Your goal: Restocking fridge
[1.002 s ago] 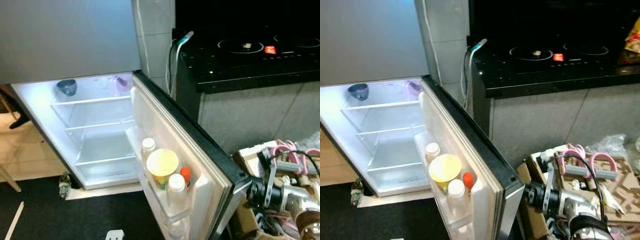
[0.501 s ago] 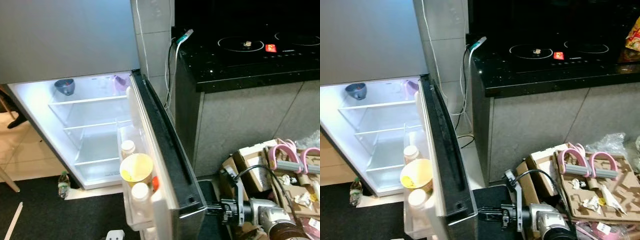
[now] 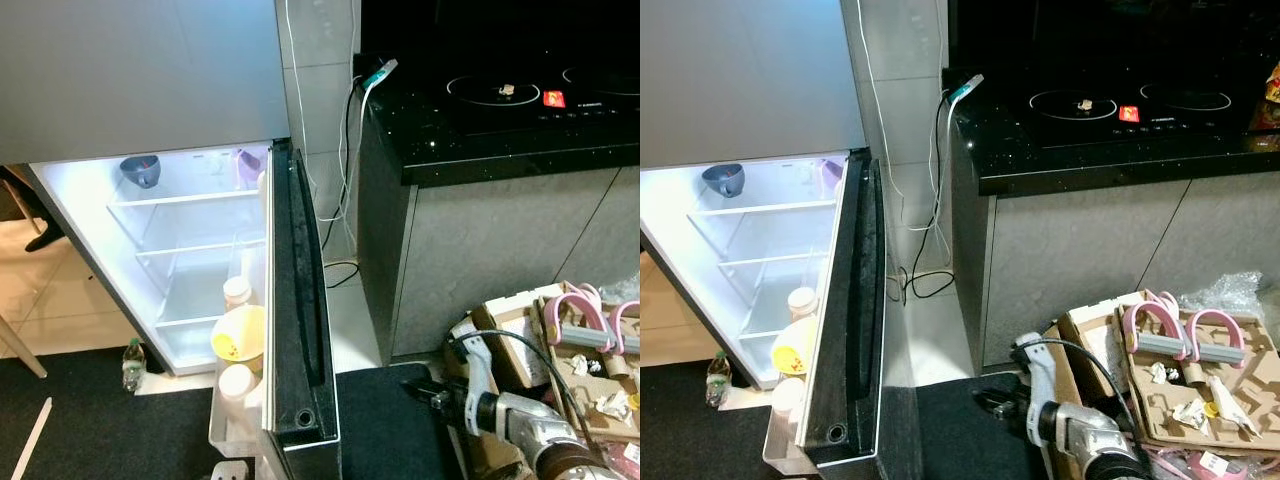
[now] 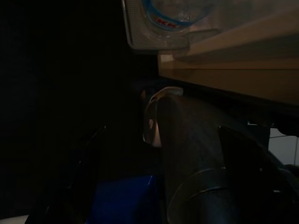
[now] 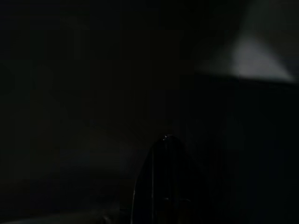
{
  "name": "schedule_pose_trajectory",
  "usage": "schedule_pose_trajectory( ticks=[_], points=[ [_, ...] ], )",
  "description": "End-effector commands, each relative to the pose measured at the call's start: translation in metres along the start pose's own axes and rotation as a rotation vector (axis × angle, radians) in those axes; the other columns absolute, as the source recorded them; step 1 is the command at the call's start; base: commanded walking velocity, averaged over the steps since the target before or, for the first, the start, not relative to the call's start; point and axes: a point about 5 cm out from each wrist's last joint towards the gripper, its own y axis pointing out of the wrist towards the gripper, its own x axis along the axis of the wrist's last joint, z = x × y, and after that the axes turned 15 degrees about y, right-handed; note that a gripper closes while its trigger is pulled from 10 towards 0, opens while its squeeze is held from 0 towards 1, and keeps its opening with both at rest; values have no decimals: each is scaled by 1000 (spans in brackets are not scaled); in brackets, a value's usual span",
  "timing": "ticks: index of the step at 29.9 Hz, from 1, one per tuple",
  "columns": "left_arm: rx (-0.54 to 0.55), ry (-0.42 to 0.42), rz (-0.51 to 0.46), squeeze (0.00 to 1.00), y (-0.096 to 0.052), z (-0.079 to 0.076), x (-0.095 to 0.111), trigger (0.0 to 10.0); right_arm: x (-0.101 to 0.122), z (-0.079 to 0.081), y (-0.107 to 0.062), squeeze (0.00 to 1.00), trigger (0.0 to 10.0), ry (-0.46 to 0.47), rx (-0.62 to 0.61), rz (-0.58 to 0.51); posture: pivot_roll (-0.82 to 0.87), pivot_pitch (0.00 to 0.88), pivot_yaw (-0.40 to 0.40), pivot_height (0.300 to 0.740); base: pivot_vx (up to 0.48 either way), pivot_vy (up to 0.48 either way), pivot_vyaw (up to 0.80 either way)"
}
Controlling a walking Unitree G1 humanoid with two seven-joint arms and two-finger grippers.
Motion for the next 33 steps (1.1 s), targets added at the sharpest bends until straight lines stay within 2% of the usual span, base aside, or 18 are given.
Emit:
schedule_pose_trajectory(
  ticks=[1,2,3,6,7,9,12,17,33],
  points=[
    [-1,3,24,0,0,-2,-6,10000,-11,-5,-1,0,10000,24,-58,22,-41,0,17,740,0,0,0],
    [1,3,27,0,0,-2,-6,10000,-22,-15,-6,0,10000,53,-151,17,-42,0,18,740,0,0,0],
    [2,3,28,0,0,-2,-6,10000,-26,-18,-9,0,10000,70,-193,14,-42,0,18,740,0,0,0],
    [4,18,37,0,0,-2,-6,10000,-39,-29,-16,0,10000,102,-310,22,-42,0,18,740,0,0,0],
    [4,18,37,0,0,-2,-6,10000,-39,-29,-16,0,10000,102,-310,22,-42,0,18,740,0,0,0],
    [10,22,44,0,0,-1,-6,10000,-57,-38,-24,0,10000,133,-415,36,-42,0,18,740,0,0,0],
    [15,26,45,0,0,-1,-6,10000,-73,-45,-32,0,10000,189,-515,19,-42,0,25,740,0,0,0],
    [15,38,50,0,0,-1,-6,10000,-81,-51,-41,0,10000,257,-586,-23,-42,0,24,740,-49,0,0],
    [14,40,52,0,0,-1,-6,10000,-88,-53,-44,0,10000,260,-621,-14,-45,0,26,740,-307,0,0]
  ],
)
